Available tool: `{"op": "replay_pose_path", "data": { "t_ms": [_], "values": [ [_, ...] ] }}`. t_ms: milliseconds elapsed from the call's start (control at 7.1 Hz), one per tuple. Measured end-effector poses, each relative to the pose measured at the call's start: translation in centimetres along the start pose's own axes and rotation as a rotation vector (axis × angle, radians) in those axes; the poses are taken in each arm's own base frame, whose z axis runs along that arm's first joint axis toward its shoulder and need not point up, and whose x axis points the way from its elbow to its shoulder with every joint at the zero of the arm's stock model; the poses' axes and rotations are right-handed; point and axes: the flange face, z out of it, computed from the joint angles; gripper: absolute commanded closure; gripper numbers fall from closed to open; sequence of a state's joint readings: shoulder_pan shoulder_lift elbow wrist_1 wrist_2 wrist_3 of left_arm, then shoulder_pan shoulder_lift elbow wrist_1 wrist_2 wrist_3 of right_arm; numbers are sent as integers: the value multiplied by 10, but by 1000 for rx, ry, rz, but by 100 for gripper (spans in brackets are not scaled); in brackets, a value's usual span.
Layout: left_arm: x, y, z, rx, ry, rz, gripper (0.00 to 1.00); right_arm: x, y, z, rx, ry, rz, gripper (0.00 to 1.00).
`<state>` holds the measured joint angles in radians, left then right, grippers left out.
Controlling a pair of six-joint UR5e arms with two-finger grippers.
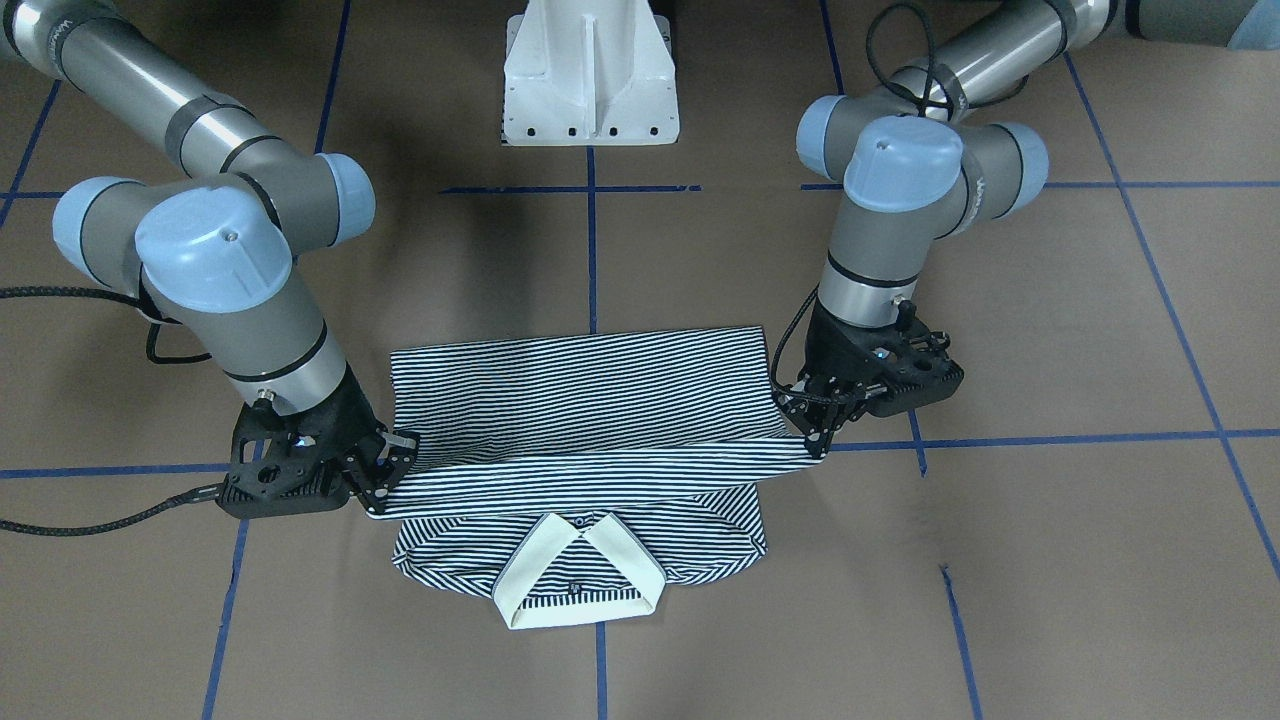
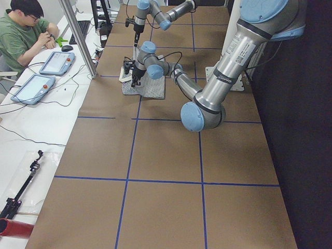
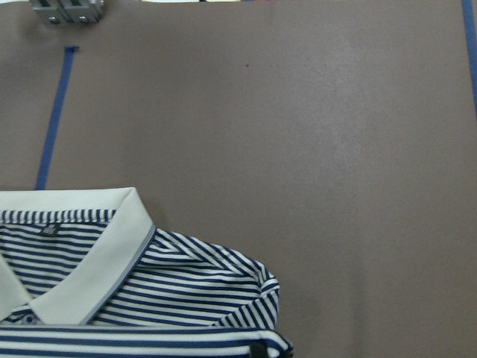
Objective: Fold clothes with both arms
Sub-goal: 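Lift the hem with both grippers and fold it toward the collar, then lower the folded hem near the collar and open both grippers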
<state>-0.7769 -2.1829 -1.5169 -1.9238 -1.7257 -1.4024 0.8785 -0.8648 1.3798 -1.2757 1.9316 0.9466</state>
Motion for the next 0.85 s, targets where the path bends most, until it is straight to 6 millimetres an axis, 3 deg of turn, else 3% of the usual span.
{"op": "replay_pose_path", "data": {
  "t_ms": [423, 845],
  "values": [
    [-13, -6, 36, 3, -10, -3, 100, 16, -10, 24, -21, 53, -6, 100],
    [1, -7, 32, 8, 8, -4, 100, -1, -17, 18, -11, 39, -15, 100]
  ]
}}
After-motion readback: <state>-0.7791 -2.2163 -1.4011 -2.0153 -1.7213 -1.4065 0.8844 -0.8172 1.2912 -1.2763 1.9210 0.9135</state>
